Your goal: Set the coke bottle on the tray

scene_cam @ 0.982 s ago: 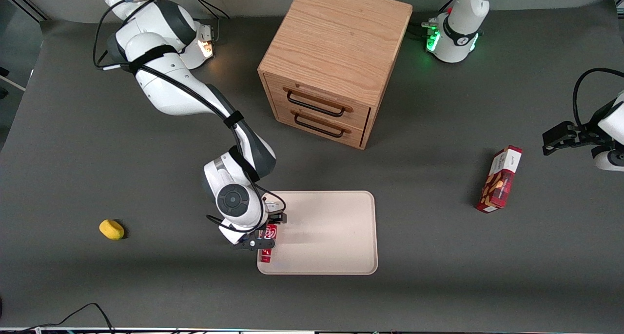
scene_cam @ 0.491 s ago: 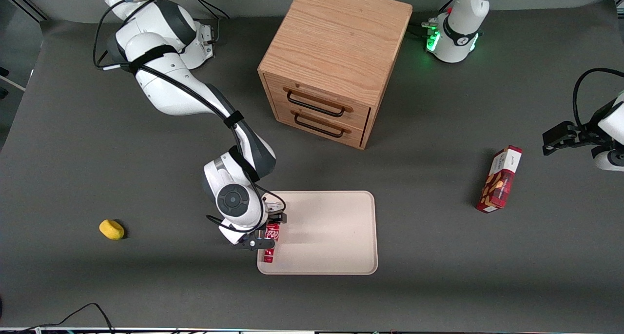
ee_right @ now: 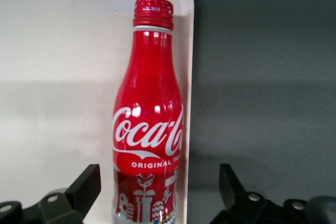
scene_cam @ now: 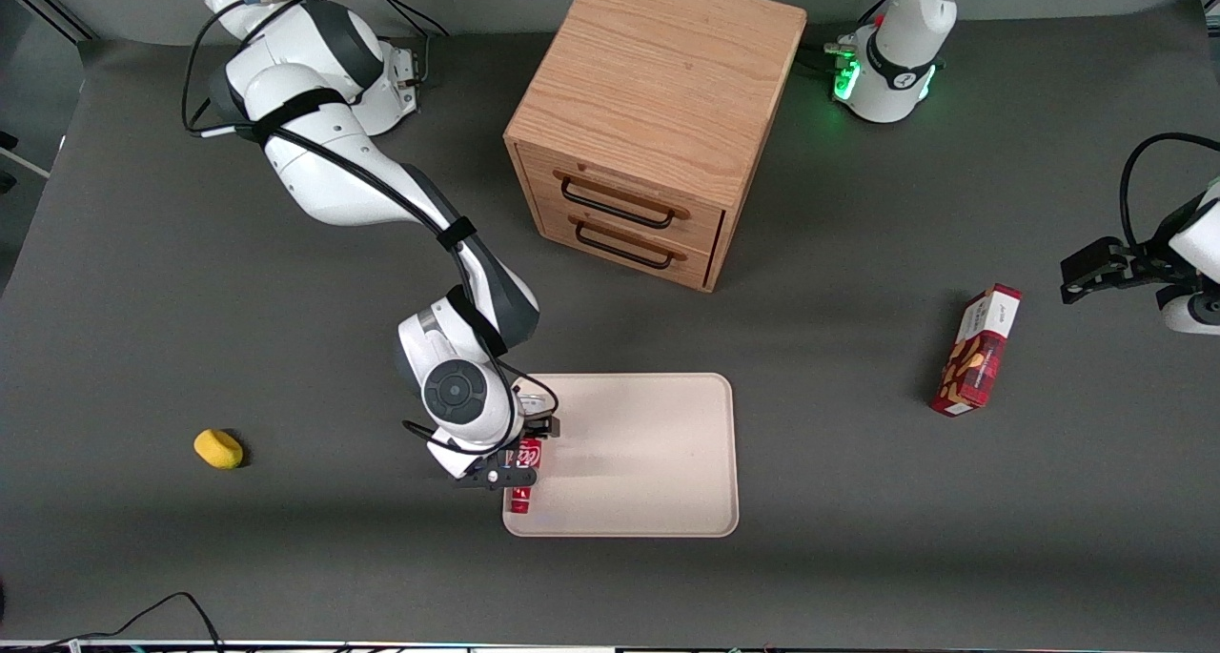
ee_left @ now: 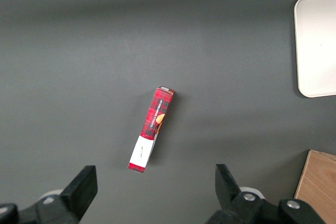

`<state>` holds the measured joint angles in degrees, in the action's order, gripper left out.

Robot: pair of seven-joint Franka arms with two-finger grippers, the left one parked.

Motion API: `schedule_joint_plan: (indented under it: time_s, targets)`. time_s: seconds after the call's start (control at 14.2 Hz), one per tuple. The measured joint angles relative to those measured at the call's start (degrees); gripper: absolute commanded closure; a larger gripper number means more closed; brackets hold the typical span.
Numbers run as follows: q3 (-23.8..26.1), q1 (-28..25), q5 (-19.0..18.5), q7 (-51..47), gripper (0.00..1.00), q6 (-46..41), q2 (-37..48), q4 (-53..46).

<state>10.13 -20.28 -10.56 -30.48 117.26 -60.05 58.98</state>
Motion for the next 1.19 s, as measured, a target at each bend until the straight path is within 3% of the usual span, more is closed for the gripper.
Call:
schedule_joint_plan:
  time_s: [0.35,0.77,0.98,1.19]
  targets:
    - [0.03,-0.01,0.0,0.0,0.0,-1.44,0.78,-1.32]
    - [1.97,1.54,0.02,0.0,0.0,-15.15,7.97,-1.64]
    - [5.21,5.99,0.02,0.17,0.0,-17.73,14.49,4.13]
    - [5.26,8.91,0.25,1.79,0.0,-18.24,23.43,13.72]
